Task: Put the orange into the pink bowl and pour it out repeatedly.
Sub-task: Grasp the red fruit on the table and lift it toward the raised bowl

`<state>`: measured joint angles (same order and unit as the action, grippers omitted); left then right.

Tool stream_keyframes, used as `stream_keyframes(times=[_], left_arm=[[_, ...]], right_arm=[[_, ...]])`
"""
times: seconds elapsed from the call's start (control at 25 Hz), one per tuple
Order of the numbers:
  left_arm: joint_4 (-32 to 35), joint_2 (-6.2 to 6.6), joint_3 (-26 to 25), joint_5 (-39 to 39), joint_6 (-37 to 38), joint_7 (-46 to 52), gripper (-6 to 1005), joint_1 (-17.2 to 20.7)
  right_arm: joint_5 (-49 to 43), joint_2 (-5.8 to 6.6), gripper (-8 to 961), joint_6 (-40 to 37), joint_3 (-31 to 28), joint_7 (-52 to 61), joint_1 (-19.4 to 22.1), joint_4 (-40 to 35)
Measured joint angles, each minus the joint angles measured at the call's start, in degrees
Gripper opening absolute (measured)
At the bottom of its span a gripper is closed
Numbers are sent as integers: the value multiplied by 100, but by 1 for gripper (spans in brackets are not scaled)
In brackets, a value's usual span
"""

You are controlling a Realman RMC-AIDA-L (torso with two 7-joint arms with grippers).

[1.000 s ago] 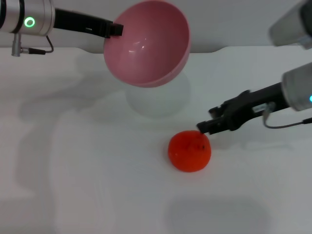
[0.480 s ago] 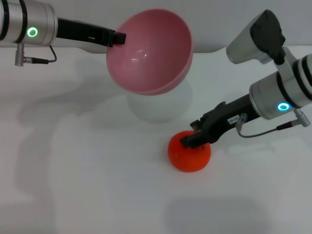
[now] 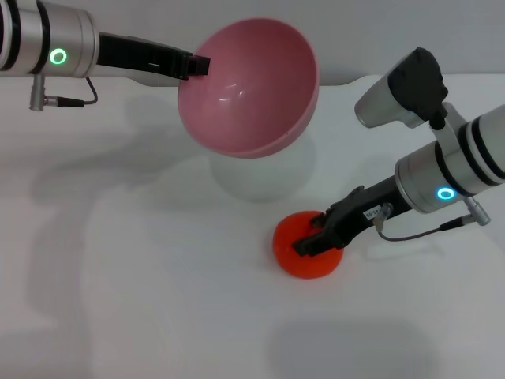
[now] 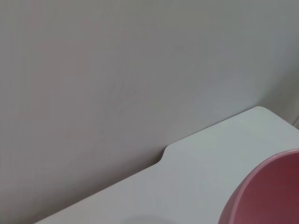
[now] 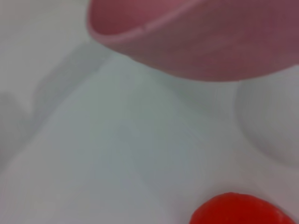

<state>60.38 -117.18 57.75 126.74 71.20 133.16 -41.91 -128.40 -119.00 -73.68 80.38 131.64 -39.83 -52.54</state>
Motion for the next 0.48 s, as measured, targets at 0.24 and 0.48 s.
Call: stream_keyframes(times=[0.24, 0.48], left_arm=[[0, 0, 9, 0, 0, -1, 43, -1], [0, 2, 0, 0, 0, -17, 43, 3]], right_arm=[[10, 0, 564, 132, 4, 15, 53, -6], [14, -3, 363, 135, 44, -10, 63, -42]])
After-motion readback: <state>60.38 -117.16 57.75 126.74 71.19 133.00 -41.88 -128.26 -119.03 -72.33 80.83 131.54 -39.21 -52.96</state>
